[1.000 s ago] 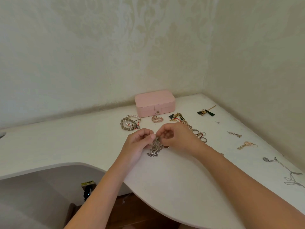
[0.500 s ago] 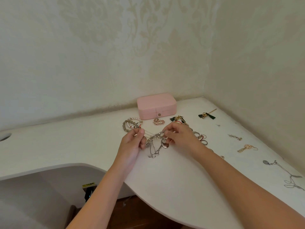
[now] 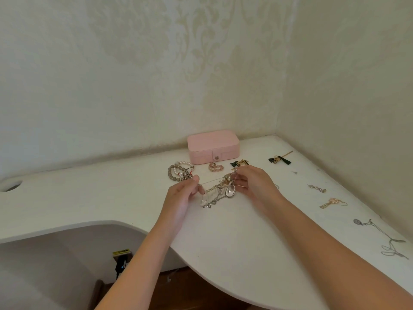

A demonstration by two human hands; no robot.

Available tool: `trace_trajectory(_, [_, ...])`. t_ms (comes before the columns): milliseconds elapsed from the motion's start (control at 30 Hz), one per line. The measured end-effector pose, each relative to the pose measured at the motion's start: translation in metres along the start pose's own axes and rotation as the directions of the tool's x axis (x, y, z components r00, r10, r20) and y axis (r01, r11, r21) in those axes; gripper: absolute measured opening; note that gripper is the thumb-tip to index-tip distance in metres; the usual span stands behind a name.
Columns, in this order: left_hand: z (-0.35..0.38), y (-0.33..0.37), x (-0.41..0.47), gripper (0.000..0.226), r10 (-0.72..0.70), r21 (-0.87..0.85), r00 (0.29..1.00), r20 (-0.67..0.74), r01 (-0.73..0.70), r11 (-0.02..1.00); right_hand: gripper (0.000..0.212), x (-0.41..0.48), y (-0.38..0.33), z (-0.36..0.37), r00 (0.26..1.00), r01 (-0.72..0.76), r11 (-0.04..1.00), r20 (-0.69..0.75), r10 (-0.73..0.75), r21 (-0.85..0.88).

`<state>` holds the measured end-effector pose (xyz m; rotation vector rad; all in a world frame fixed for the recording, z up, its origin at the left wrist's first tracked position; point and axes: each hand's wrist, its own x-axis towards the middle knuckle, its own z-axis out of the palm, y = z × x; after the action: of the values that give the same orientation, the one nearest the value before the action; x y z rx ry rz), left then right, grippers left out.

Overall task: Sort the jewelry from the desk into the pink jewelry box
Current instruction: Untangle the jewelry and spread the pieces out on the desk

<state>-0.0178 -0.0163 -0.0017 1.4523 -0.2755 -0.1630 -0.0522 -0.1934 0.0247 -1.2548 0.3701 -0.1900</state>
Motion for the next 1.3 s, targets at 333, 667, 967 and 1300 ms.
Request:
trace_trajectory(333, [0.002,0.008,-0.006,0.021,-0.114,-0.17,0.987,0.116,0.133,0.976,0.013,-0.003,0.001,0.001,0.998,0.057,0.956,0.007,-0.058,-0.288])
trace_trajectory(667, [-0.004,0.013,0.019,0.039,0.036,0.281,0.988,-0.151,0.008,0.96,0.014,-0.006,-0.005,-0.007,0.948,0.302,0.708,0.12,-0.296,-0.638])
trace_trajectory(967, [-0.008,0.041,0.035,0.036,-0.2,0.557,0.98,-0.025,0.18,0.811,0.017,-0.012,-0.02,-0.014,0.938,0.186,0.969,0.323,-0.126,-0.163])
trace_trajectory(1300, [-0.052,0.091,0.05,0.019,-0.432,0.655,0.894,0.119,0.256,0.711,0.011,-0.018,-0.01,-0.001,0.89,0.192,0.967,0.445,-0.101,-0.165])
